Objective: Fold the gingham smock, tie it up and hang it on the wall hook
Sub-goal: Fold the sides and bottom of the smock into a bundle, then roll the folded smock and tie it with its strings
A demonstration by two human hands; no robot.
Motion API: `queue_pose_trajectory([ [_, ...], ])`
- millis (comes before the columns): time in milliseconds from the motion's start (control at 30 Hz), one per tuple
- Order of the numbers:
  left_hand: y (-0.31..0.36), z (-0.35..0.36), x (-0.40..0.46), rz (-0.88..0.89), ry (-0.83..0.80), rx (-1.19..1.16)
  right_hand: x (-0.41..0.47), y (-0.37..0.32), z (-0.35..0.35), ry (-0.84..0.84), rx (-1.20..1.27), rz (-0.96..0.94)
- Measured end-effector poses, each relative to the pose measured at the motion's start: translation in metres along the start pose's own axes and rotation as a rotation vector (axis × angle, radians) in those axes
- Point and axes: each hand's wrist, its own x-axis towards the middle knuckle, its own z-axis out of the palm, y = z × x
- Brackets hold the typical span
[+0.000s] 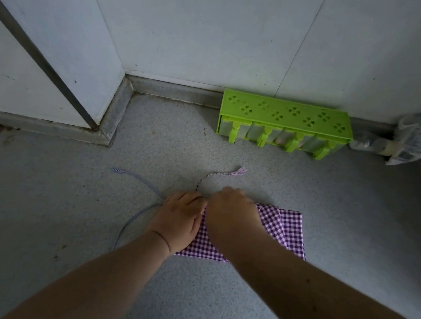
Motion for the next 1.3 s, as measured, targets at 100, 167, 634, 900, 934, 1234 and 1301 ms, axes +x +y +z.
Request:
queue_pose_trajectory([
  [100, 0.001, -0.002, 0.002, -0.013, 0.000, -0.050, -0.024, -0.020, 0.019, -0.107, -0.093, 0.004],
  [167, 0.004, -0.007, 0.002, -0.008, -0.015, -0.064, -0.031, -0.026, 0.037, -0.169, -0.150, 0.013],
  [634, 0.024, -0.046, -0.031, -0.708, 0.301, -0.476, -0.018, -0.015, 0.029, -0.128, -0.186, -0.123],
  [900, 0.045, -0.063, -0.016, -1.086, -0.225, -1.308, -0.027, 0.029, -0.037, -0.250, 0.479, -0.059],
  [934, 0.050, -0.067, -0.010, -1.063, -0.204, -1.386, -0.033, 0.034, -0.046, -0.271, 0.587, -0.036],
  [1234, 0.064, -0.081, 0.006, -1.098, -0.055, -1.556, -0.057, 0.064, -0.026, -0.293, 1.289, 0.238],
  [1301, 0.064, -0.080, -0.002, -1.167, 0.003, -1.529, -0.054, 0.072, -0.012, -0.244, 1.439, 0.331],
])
